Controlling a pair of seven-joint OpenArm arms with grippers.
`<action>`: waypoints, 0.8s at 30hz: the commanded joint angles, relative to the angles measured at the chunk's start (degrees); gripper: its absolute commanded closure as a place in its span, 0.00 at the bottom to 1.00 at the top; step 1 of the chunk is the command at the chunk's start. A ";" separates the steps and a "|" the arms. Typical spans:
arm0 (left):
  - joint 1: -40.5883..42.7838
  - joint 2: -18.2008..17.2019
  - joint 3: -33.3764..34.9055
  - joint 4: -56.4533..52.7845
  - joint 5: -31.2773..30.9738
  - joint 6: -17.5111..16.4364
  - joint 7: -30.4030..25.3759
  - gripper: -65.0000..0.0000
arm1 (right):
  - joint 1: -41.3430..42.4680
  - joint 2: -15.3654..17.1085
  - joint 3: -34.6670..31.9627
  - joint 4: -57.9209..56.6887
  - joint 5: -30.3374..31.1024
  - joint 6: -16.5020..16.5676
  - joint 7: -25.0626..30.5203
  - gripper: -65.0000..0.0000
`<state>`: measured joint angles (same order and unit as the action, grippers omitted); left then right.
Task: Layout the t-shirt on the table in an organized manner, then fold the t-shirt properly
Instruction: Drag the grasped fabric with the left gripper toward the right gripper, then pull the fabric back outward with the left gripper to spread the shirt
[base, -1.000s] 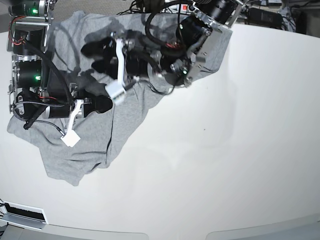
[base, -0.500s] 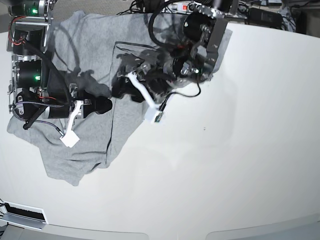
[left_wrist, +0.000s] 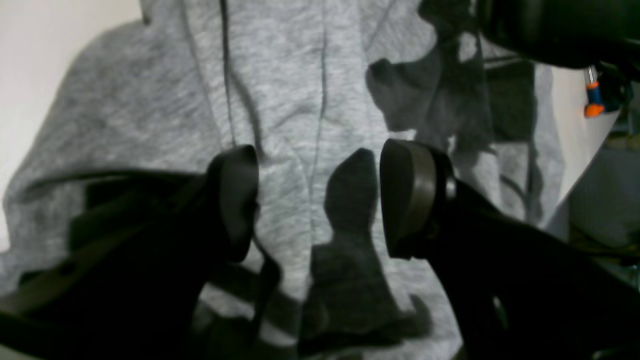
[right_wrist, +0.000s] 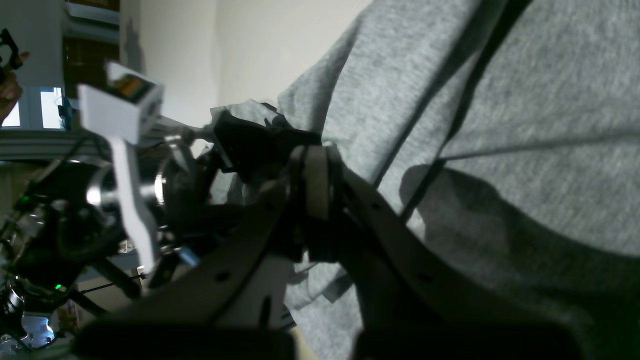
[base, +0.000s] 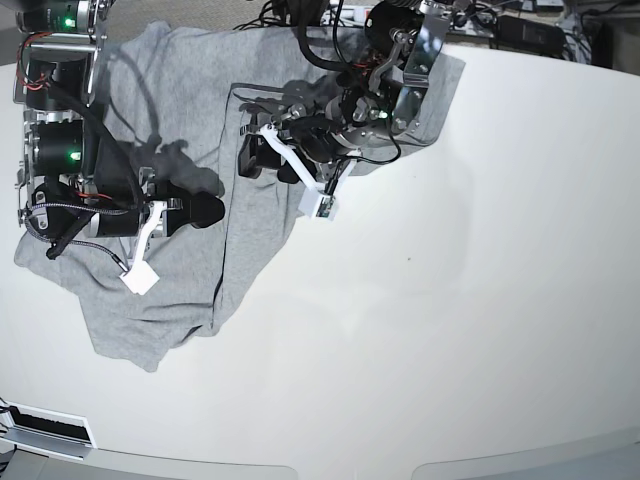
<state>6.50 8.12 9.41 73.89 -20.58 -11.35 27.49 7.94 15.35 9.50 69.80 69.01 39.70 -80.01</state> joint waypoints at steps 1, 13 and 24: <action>-0.74 0.88 0.33 -0.66 -0.42 -0.42 -0.87 0.40 | 1.27 0.55 0.15 1.03 1.49 0.30 0.46 1.00; -4.48 0.88 0.31 -7.17 -1.07 -6.54 1.70 0.69 | 1.27 0.55 0.15 1.03 1.49 0.30 0.46 1.00; -4.46 0.88 0.31 2.69 -1.27 -12.63 6.05 1.00 | 1.27 0.55 0.15 1.03 1.49 0.30 0.48 1.00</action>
<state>2.72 8.27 9.47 75.55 -21.02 -23.20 34.37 7.97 15.35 9.50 69.80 69.01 39.70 -80.01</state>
